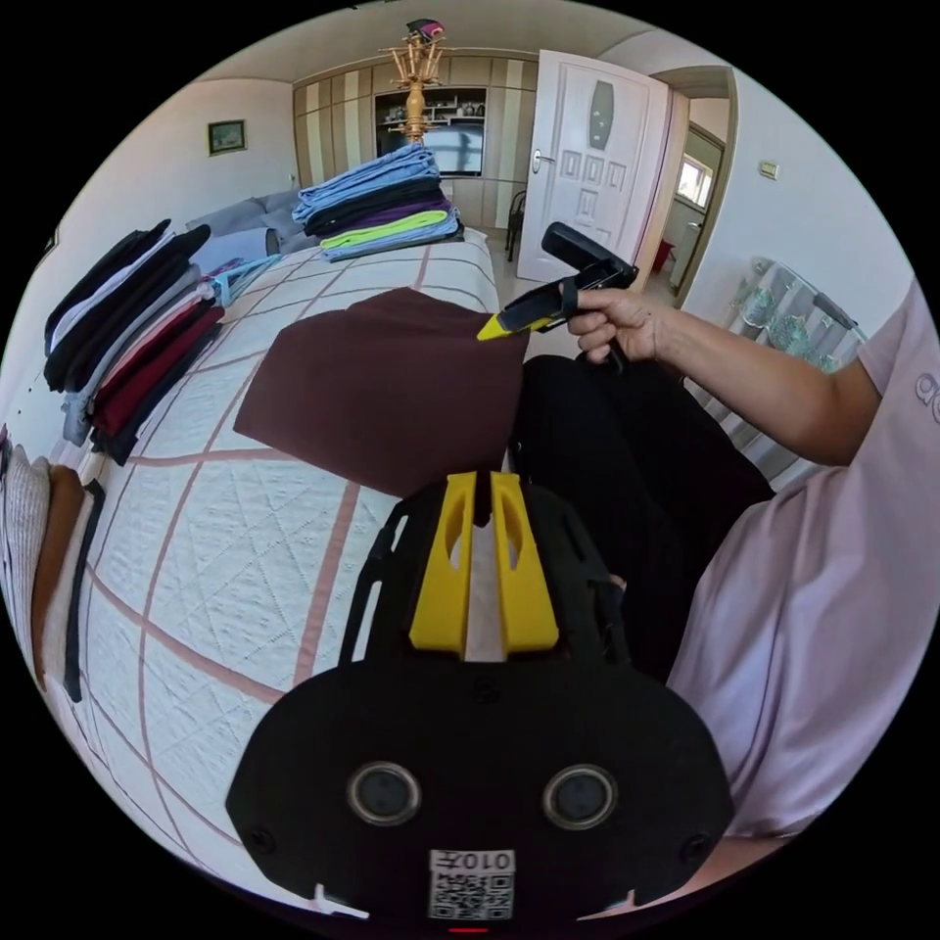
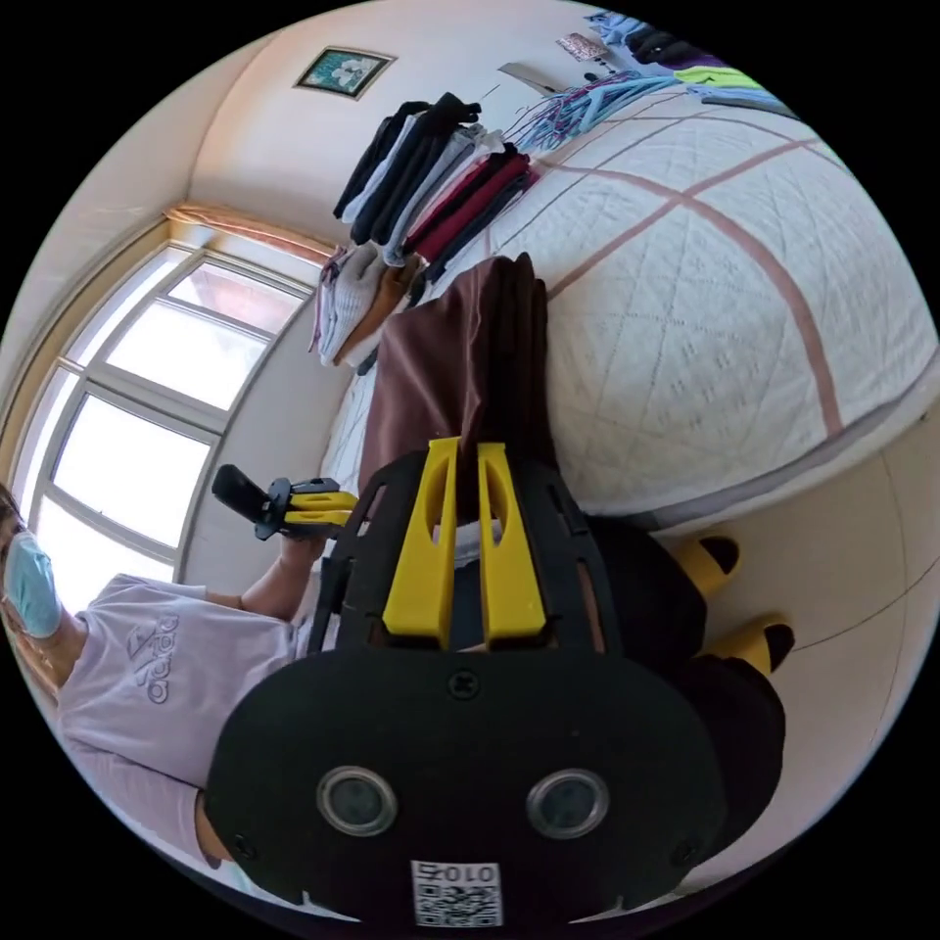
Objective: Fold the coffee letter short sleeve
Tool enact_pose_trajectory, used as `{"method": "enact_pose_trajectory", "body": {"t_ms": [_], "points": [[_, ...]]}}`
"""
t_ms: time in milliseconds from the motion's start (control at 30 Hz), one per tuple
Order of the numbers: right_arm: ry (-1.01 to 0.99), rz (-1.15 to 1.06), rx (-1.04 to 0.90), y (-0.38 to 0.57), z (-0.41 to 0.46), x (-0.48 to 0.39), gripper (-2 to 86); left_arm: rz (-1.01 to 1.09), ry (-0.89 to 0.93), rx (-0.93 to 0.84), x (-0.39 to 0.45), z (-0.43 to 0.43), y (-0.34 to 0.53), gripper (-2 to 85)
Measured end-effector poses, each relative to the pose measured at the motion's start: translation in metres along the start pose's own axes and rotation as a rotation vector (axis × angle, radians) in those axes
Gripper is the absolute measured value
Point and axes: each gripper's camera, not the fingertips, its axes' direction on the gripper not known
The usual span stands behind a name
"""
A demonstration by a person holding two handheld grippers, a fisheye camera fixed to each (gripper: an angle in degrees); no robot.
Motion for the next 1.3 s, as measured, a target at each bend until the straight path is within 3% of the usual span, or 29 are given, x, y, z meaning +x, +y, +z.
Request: {"method": "enact_pose_trajectory", "body": {"t_ms": [133,233,400,600,800,1000,1133,1300], "points": [[0.066,-0.035,0.007,0.002,-0.009,-0.006,6.9,-0.028,-0.065,0.089,-0.024,-0.033,-0.014,3.3],[-0.063,-0.061,0.047,-0.001,-0.016,-0.003,7.9,-0.053,-0.139,0.126,-0.06,-0.044,-0.031,4.0],[-0.09,-0.063,-0.058,-0.036,-0.007,0.003,8.0,-0.089,0.004,0.062,-0.112,-0.007,-0.054,5.0],[-0.167,-0.148,-0.294,-0.043,0.002,-0.006,6.5,-0.111,0.013,0.014,-0.109,0.026,-0.043,5.6],[-0.025,-0.049,-0.302,-0.014,0.005,-0.017,6.4,-0.116,-0.027,0.075,-0.117,0.016,-0.045,6.2],[0.255,-0.139,-0.015,-0.025,-0.03,-0.094,9.3,-0.008,-0.156,0.042,-0.149,0.015,-0.071,9.2],[0.368,-0.244,0.046,-0.076,-0.011,-0.139,10.8,0.0,-0.001,0.027,-0.196,0.037,-0.076,11.2],[0.448,-0.291,-0.111,-0.107,0.049,-0.145,9.9,-0.002,0.204,0.022,-0.224,0.063,-0.078,10.9]]}}
